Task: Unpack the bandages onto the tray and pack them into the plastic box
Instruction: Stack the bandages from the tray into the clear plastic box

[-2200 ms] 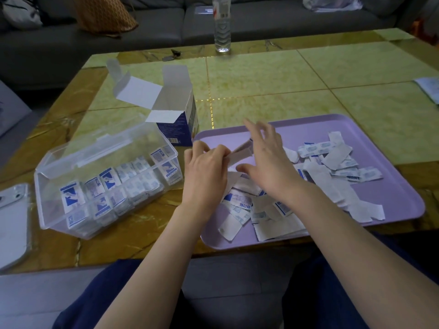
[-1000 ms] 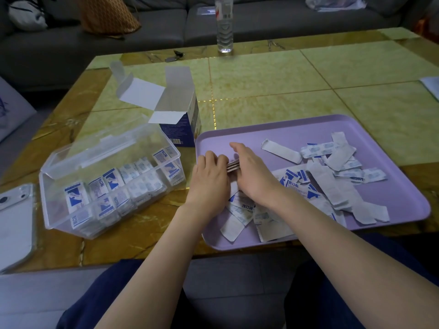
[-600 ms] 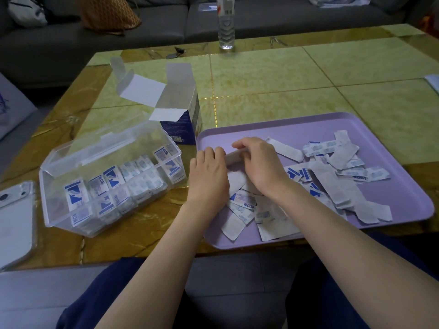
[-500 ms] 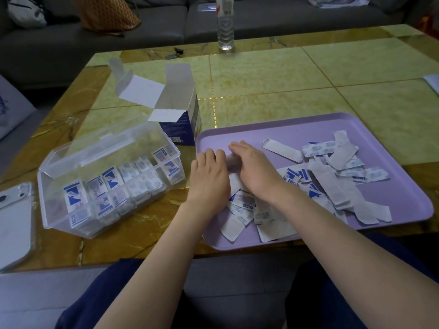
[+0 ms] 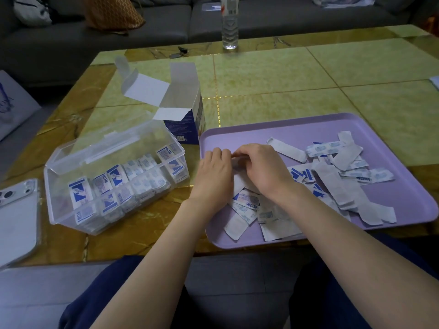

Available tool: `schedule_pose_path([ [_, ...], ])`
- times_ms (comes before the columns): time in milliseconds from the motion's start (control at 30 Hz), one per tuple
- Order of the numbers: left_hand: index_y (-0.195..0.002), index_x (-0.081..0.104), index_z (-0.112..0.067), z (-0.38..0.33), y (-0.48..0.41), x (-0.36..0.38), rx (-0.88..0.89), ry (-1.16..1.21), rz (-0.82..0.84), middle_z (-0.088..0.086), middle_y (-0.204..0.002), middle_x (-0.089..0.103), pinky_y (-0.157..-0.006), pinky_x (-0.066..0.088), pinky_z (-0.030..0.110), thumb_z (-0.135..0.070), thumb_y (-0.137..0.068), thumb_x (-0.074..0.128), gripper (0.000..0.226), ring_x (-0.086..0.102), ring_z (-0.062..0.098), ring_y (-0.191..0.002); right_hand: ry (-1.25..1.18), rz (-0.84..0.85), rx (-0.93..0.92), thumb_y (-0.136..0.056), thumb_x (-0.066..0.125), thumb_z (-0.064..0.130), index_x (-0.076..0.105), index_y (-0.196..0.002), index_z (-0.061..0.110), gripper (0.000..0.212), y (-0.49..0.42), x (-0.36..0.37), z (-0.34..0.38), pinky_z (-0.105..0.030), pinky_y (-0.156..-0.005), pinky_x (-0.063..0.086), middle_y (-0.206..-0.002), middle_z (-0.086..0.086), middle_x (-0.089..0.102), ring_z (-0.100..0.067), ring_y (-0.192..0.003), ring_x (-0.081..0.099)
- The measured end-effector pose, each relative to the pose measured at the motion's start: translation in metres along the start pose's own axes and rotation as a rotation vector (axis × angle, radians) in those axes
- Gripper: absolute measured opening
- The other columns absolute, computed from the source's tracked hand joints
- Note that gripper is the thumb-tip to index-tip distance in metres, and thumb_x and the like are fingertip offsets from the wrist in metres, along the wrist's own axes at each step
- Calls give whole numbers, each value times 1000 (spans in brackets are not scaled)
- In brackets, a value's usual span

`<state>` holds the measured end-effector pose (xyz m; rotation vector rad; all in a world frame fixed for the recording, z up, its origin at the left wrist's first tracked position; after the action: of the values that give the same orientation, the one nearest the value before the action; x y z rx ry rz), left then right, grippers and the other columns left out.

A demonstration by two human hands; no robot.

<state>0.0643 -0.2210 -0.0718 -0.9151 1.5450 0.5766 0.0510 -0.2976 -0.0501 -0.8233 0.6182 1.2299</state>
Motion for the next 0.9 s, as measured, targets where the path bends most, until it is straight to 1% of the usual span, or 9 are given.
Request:
schedule_pose_path([
  [100, -103, 41, -9, 0, -1, -11, -13, 155, -38, 7, -100, 42, -71, 38, 34, -4, -90, 42, 14, 42, 23, -84, -26, -72, -3, -83, 55, 1, 70, -99, 13, 25, -1, -11, -3, -34, -80, 49, -97, -5, 70, -23, -91, 63],
  [200, -100, 39, -9, 2, 0, -21, -37, 221, -91, 4, -92, 39, -58, 29, 32, 2, -92, 40, 14, 36, 21, -71, -87, -150, -14, -88, 50, -4, 64, -107, 8, 26, -2, -20, -1, -21, -83, 41, -105, -7, 63, -19, -98, 57],
  [300, -104, 41, -9, -2, 1, -13, -18, 189, -51, 7, -99, 45, -65, 37, 34, 3, -87, 44, 21, 43, 24, -80, -71, -34, 2, -85, 52, -9, 58, -116, 6, 36, -1, -3, -3, -20, -86, 38, -116, -10, 55, -20, -105, 53],
  [367, -111, 42, -9, -4, 2, -8, -7, 152, -25, 8, -107, 47, -75, 42, 37, 1, -86, 46, 28, 44, 25, -90, -54, 23, -34, -81, 55, -8, 61, -113, 7, 35, 0, 4, 0, -27, -87, 43, -112, -9, 59, -23, -102, 56],
  [433, -114, 41, -9, -3, 2, -9, -22, 171, -20, 7, -110, 48, -77, 43, 38, 2, -84, 48, 33, 46, 25, -93, -45, 20, -61, -79, 53, -11, 63, -110, 10, 39, 0, 2, 2, -36, -86, 47, -107, -6, 64, -23, -98, 58],
  [600, -107, 42, -10, 2, 5, -23, -60, 290, -63, 8, -104, 50, -71, 46, 46, 5, -88, 46, 25, 54, 28, -84, -16, -14, -87, -82, 47, -10, 64, -107, 11, 37, 2, -8, 7, -39, -78, 49, -93, -4, 65, -23, -85, 60],
  [733, -107, 43, -10, 3, 11, -36, -59, 391, -131, 8, -106, 50, -72, 47, 46, 6, -91, 42, 23, 54, 28, -80, -76, -5, -76, -82, 45, -13, 63, -104, 11, 37, 4, -11, 9, -32, -72, 50, -89, -6, 65, -17, -74, 61],
  [800, -106, 45, -10, 5, 16, -46, -64, 468, -201, 7, -106, 52, -74, 46, 40, 2, -94, 41, 17, 53, 25, -83, -129, -4, -52, -84, 45, -13, 62, -102, 12, 35, 6, -14, 9, -23, -67, 47, -85, -5, 64, -14, -71, 60],
  [900, -101, 49, -11, 13, 23, -65, -80, 590, -309, -3, -93, 53, -68, 40, 16, 2, -92, 45, 16, 50, 6, -78, -225, 28, -30, -90, 46, -6, 61, -99, 11, 26, 9, -14, 12, -16, -61, 47, -75, -2, 63, -11, -64, 61],
])
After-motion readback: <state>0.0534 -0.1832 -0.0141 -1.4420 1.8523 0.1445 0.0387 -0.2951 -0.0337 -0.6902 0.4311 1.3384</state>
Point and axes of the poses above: each hand's wrist, its own y-axis away from the middle knuckle, its own x-axis out of the palm, z = x × y, the point moved 10 cm from there along -y, towards the middle knuckle
